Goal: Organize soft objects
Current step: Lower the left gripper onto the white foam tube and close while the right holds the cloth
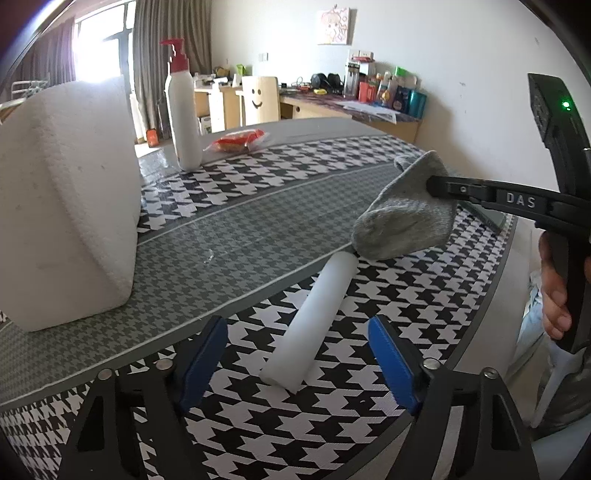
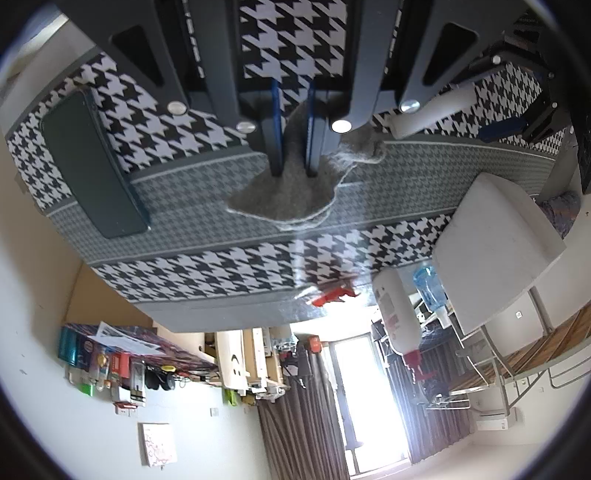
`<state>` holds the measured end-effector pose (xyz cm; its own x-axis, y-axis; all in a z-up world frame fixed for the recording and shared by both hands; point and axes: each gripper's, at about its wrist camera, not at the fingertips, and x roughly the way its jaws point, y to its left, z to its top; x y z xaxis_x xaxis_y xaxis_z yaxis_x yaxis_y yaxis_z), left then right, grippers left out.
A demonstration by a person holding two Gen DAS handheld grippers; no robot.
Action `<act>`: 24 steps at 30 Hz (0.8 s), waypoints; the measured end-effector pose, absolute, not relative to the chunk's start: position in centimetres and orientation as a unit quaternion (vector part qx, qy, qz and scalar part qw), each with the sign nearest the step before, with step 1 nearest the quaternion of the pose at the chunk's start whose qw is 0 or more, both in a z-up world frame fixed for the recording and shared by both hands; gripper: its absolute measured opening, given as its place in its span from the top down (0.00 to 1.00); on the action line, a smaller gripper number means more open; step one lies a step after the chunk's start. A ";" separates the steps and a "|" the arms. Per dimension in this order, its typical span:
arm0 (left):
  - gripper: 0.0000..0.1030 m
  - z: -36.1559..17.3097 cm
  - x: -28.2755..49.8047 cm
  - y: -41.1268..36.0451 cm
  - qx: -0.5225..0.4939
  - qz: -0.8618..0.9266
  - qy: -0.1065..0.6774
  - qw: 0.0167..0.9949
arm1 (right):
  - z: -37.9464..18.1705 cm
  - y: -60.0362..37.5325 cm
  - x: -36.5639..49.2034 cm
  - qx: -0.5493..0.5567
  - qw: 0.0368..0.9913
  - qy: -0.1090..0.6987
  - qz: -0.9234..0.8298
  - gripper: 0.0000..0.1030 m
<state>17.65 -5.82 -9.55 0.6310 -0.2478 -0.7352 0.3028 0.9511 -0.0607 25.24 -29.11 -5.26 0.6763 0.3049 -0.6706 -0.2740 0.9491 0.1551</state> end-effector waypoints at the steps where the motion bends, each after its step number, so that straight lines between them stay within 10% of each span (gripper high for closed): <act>1: 0.30 -9.7 17.7 -5.9 0.036 -0.154 0.405 0.901 | -5.3 -29.2 25.1 0.022 0.915 0.371 0.157 0.87; 24: 0.60 -10.4 18.8 -6.9 0.085 -0.178 0.429 0.882 | -6.0 -29.9 23.8 0.033 0.912 0.376 0.160 0.87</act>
